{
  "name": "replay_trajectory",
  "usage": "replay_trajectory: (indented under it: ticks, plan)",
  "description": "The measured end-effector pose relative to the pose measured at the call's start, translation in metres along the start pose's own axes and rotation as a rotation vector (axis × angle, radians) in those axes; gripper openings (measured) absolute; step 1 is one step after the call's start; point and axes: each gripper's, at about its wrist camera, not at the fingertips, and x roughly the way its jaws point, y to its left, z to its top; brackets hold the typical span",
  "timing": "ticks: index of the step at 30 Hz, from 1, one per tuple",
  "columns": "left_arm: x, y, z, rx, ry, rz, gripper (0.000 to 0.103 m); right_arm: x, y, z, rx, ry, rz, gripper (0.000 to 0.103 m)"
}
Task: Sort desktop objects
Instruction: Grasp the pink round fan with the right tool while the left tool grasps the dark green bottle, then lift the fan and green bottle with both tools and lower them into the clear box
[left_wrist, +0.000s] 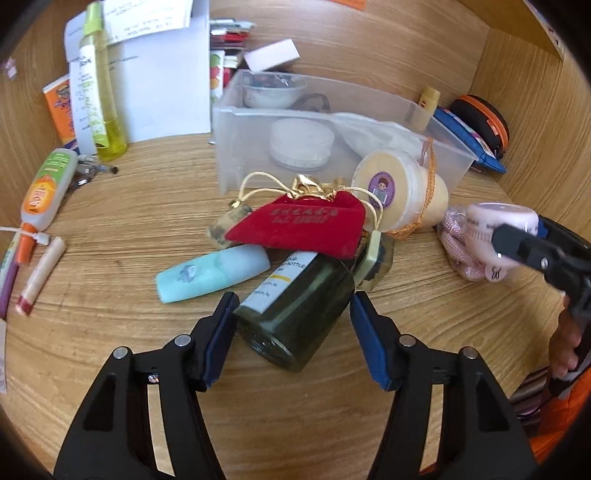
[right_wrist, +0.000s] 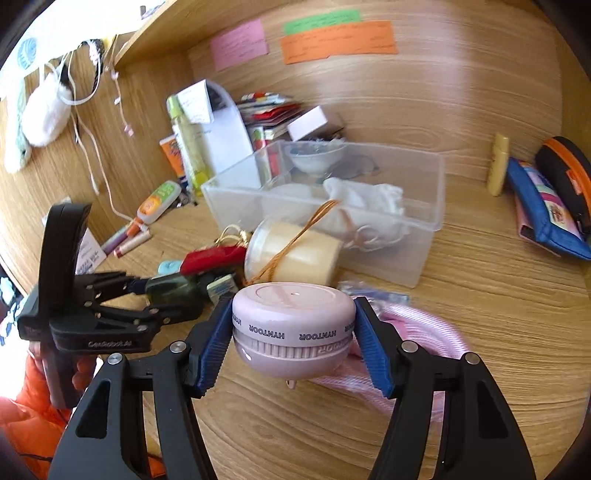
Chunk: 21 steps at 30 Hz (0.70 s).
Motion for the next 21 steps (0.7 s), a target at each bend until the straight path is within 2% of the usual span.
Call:
replay_trajectory:
  ticks: [8, 10, 12, 21]
  plan:
    - [-0.032, 0.006, 0.003, -0.017, -0.089, 0.050, 0.060, -0.007, -0.010, 0.004, 0.031, -0.027, -0.004, 0.061]
    - [-0.035, 0.007, 0.005, -0.027, -0.099, 0.039, 0.060, -0.007, -0.010, 0.005, 0.032, -0.029, -0.003, 0.061]
    - [-0.038, 0.008, 0.008, -0.033, -0.111, 0.026, 0.051, -0.007, -0.010, 0.006, 0.030, -0.033, -0.001, 0.061]
    - [-0.031, 0.007, 0.017, -0.045, -0.118, -0.011, 0.050, -0.004, -0.012, 0.009, 0.036, -0.027, 0.010, 0.061]
